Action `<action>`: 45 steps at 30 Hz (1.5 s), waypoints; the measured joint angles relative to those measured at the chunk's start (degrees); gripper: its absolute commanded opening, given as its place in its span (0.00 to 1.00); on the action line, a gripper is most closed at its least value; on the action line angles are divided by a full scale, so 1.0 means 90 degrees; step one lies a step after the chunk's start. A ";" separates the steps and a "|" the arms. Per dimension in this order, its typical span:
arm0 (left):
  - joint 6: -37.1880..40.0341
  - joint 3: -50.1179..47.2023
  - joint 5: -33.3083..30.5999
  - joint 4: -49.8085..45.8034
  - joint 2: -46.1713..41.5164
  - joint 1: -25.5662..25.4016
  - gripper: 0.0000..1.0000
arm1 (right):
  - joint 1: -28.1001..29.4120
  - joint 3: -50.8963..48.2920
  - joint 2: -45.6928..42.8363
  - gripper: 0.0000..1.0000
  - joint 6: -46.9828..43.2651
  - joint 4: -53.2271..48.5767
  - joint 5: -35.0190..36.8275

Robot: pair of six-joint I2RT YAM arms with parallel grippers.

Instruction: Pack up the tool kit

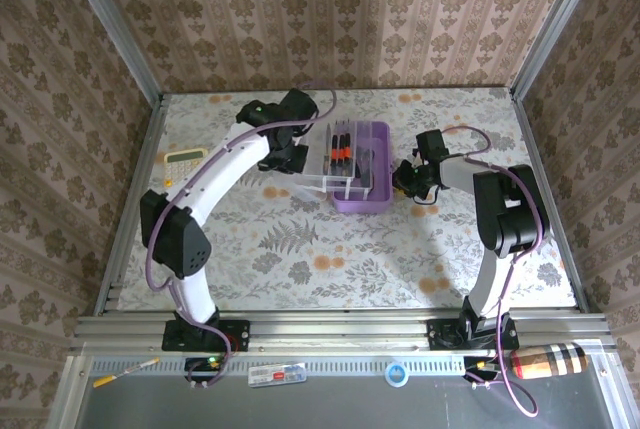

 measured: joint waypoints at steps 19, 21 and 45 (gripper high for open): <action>0.0027 0.2742 0.1183 -0.0505 0.1345 -0.1178 0.04 | 0.0000 -0.0187 -0.0041 0.21 0.0032 0.0301 -0.0022; 0.0027 0.2905 0.1365 -0.0520 0.1520 -0.1277 0.05 | 0.0000 -0.0228 -0.0063 0.21 0.0046 0.0350 -0.0019; 0.0211 0.2297 0.1800 -0.0109 0.1540 -0.0610 1.00 | -0.0051 -0.0260 -0.0525 0.51 -0.0282 -0.0134 0.0151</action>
